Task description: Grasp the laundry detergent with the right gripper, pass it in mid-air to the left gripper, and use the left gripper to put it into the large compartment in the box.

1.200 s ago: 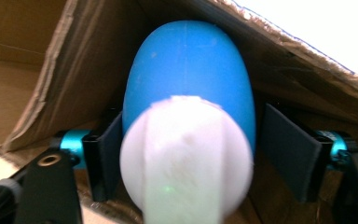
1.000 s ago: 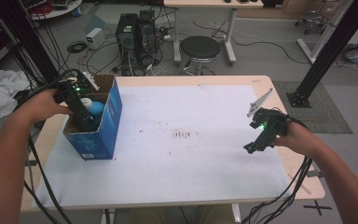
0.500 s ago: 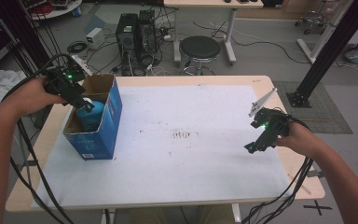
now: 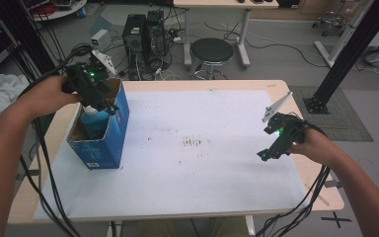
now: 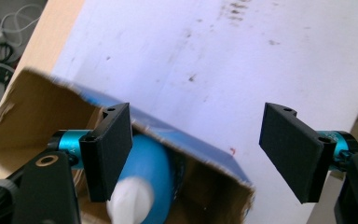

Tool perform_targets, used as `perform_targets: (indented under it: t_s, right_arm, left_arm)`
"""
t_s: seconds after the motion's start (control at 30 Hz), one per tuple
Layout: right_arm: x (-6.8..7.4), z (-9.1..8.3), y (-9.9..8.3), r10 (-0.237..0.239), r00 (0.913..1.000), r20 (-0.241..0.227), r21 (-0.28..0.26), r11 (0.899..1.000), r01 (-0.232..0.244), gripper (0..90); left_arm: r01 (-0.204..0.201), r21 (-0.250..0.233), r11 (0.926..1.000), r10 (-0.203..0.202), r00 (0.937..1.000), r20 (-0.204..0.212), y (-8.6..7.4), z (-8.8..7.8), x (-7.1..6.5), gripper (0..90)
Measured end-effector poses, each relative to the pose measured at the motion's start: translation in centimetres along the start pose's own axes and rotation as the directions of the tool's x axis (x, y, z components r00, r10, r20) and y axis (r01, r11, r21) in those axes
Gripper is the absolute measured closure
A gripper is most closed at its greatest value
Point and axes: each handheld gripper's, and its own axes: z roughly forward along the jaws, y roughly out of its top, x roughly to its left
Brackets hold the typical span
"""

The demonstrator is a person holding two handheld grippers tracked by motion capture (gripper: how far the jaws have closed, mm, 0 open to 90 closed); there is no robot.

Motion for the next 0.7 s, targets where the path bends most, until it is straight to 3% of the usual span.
perform_targets:
  t_s: [0.1, 0.2, 0.33, 0.47, 0.5, 0.7]
  right_arm:
    - [0.1, 0.0, 0.2, -0.006, 1.0000, 0.002, -0.008, 1.000, 0.006, 1.2]
    - [0.2, -0.1, 0.3, -0.009, 1.0000, 0.002, -0.009, 1.000, 0.009, 1.1]
    - [0.2, -0.2, 0.4, -0.008, 1.0000, 0.003, -0.014, 1.000, 0.009, 1.2]
    - [0.1, -0.2, 0.5, -0.005, 1.0000, 0.006, -0.014, 1.000, 0.005, 1.1]
    - [0.1, -0.2, 0.5, -0.009, 0.9999, 0.006, -0.019, 1.000, 0.009, 1.2]
    - [0.3, -0.3, 0.7, -0.012, 0.9999, 0.008, -0.018, 1.000, 0.013, 1.2]
  left_arm:
    - [-0.040, 0.006, 0.9992, 0.040, 0.9988, 0.030, 0.8, 0.4, -0.9, 25.7]
    - [-0.078, 0.020, 0.9968, 0.077, 0.9956, 0.053, 1.3, 0.8, -1.7, 13.8]
    - [-0.116, 0.015, 0.9931, 0.114, 0.9897, 0.086, 1.7, 1.0, -2.8, 13.8]
    - [-0.124, 0.019, 0.9921, 0.121, 0.9865, 0.110, 1.9, 1.2, -3.3, 13.0]
    - [-0.119, 0.024, 0.9926, 0.115, 0.9864, 0.117, 2.0, 1.3, -3.4, 8.5]
    - [-0.121, 0.023, 0.9923, 0.118, 0.9866, 0.112, 2.0, 1.8, -3.7, 6.3]
